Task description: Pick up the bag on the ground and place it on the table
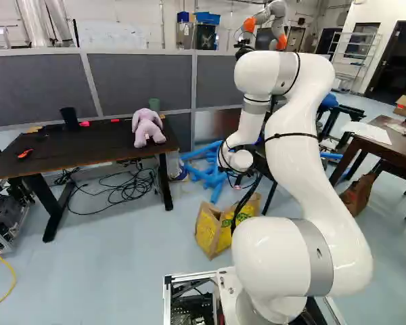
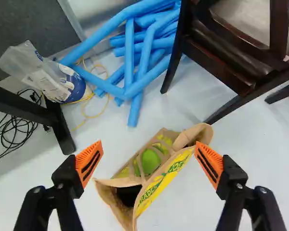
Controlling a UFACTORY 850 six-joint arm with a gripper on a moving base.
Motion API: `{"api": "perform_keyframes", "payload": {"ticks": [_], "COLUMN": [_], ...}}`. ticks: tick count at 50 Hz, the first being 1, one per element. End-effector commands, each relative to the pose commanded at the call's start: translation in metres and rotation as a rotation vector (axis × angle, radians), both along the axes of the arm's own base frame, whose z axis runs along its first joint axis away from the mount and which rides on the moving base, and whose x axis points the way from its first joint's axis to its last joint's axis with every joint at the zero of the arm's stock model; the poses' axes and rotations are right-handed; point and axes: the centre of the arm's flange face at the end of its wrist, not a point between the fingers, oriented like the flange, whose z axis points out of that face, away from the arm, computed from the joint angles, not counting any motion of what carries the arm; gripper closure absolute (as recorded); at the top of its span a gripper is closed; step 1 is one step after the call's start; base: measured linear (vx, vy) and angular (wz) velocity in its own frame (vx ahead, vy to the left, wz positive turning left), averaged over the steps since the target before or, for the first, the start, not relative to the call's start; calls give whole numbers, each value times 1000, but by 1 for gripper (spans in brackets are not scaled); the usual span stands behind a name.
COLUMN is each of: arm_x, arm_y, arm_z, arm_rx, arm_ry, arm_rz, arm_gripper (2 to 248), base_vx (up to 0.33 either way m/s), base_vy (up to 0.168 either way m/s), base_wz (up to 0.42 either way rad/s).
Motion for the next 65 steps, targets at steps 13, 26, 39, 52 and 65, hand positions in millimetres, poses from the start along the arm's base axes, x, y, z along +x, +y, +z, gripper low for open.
{"api": "perform_keyframes", "payload": {"ticks": [13,26,39,52,65], "arm_x": [10,18,25,31,37], "arm_y": [-5,-11,-16,-23,-29], "arm_z": [-21,-43,-64,-86,-108], "arm_rx": [14,29,45,62,80], "arm_ry": [38,78,121,164,206], "arm_rz": [-17,-29,-37,-48,-57], "arm_gripper": [3,3,3,3,3], "base_vx": [0,0,0,0,0], "base_vy": [0,0,0,0,0], "base_wz": [0,0,0,0,0]}}
